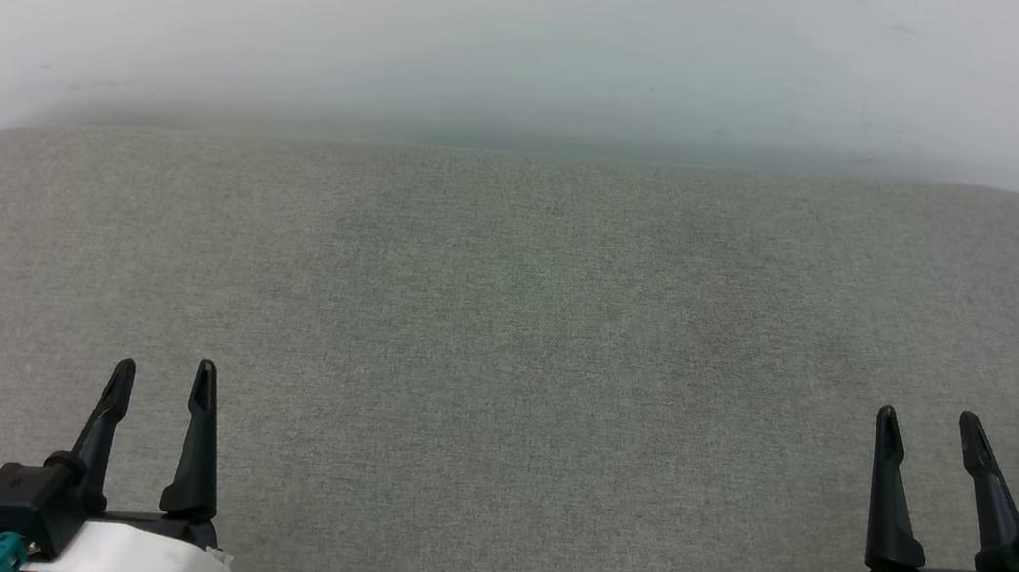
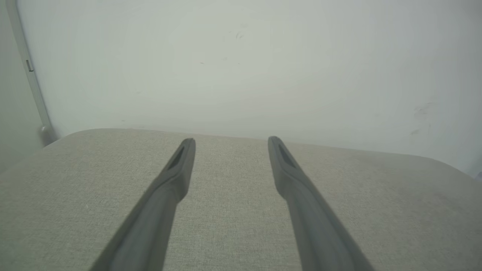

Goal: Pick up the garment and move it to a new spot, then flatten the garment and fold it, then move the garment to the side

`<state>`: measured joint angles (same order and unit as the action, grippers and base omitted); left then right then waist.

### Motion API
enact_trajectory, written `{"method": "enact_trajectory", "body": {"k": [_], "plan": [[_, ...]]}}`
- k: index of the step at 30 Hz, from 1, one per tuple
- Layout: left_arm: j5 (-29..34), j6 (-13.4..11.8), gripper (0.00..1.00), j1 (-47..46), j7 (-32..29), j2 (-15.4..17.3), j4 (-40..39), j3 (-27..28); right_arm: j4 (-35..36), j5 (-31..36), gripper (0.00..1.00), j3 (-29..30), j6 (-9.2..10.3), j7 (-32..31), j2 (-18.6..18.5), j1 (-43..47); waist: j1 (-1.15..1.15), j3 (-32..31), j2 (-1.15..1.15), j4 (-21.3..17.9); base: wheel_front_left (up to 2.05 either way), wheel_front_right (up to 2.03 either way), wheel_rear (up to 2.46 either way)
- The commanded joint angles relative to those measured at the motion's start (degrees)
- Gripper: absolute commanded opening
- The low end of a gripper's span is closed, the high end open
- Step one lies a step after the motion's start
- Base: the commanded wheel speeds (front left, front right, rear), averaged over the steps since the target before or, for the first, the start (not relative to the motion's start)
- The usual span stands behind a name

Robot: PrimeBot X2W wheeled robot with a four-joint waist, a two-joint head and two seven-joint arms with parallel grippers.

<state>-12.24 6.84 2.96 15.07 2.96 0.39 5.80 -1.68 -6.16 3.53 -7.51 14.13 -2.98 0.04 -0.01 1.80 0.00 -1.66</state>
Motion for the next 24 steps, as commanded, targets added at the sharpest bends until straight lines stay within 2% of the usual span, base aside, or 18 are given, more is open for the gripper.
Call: {"method": "enact_trajectory", "body": {"k": [1, 24], "plan": [[-0.08, 0.14, 1.0, -0.12, 0.12, -0.08, -0.16, -0.15, -0.15, -0.57, 1.0, -0.02, 0.04, 0.34, 0.19, -0.44, 0.01, -0.02, 0.0, 0.0, 0.0, 0.0, 0.0], [-0.89, 0.49, 1.0, -0.65, 0.12, -0.09, 0.61, 1.01, -0.06, -1.28, 1.0, -1.3, 0.04, 0.84, 0.19, -0.15, 0.01, 0.15, 0.0, -0.25, 0.0, 0.0, 0.0]]}}
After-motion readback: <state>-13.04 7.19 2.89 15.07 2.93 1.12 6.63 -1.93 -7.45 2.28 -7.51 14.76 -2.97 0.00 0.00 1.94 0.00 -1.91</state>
